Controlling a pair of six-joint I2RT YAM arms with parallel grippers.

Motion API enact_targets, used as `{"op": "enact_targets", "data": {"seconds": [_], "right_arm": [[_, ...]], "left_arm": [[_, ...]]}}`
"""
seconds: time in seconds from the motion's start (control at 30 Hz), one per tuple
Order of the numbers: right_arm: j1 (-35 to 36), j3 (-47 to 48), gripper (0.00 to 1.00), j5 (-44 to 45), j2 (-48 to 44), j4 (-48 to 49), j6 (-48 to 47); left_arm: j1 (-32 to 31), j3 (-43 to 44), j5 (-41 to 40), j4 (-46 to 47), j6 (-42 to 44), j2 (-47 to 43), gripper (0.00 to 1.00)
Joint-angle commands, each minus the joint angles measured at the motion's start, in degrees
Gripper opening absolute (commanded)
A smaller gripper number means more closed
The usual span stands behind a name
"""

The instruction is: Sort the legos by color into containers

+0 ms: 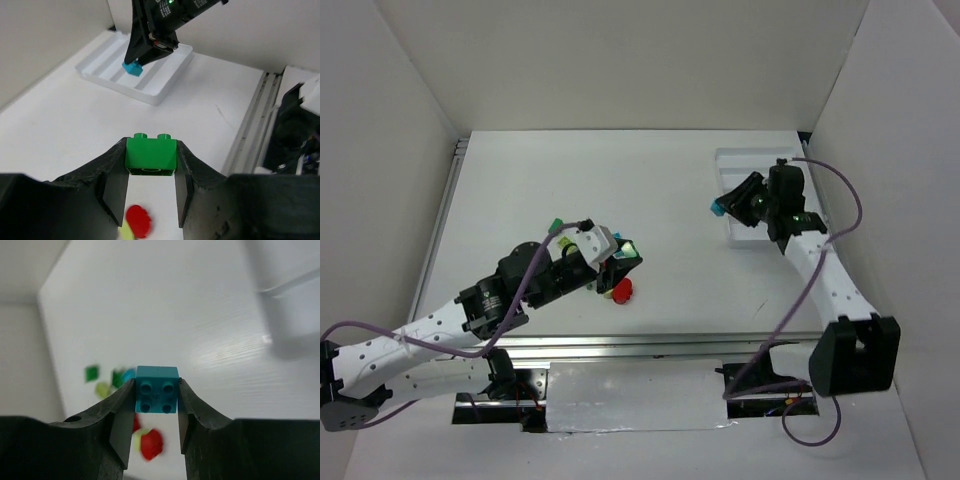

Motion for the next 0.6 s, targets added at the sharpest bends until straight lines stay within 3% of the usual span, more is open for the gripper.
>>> {"op": "enact_targets", "data": {"seconds": [0.0,0.17,0.37,0.57], "right_arm": [[-2.7,4.4,0.0,21.1,7.9,-8.2,-0.9],[-3.8,11.6,0.0,36.6,18.7,-12.3,-0.2],[-7.2,11.8,0.0,37.9,25.0,-10.9,-1.5],[-8.8,12.4,0.03,37.5,28.2,-9.4,-3.0]], "left_arm": [[0.0,6.2,-4.9,-4.5,-10.1,1.3,0.0],[0.0,8.9,-11.1,-14.1,-18.9,0.7,0.0],[0.1,5.0,-13.2,-16.0,-21.7,-5.1,0.0],[0.1,4.0,-13.4,-17.4,-21.8,-4.4,0.0]]}}
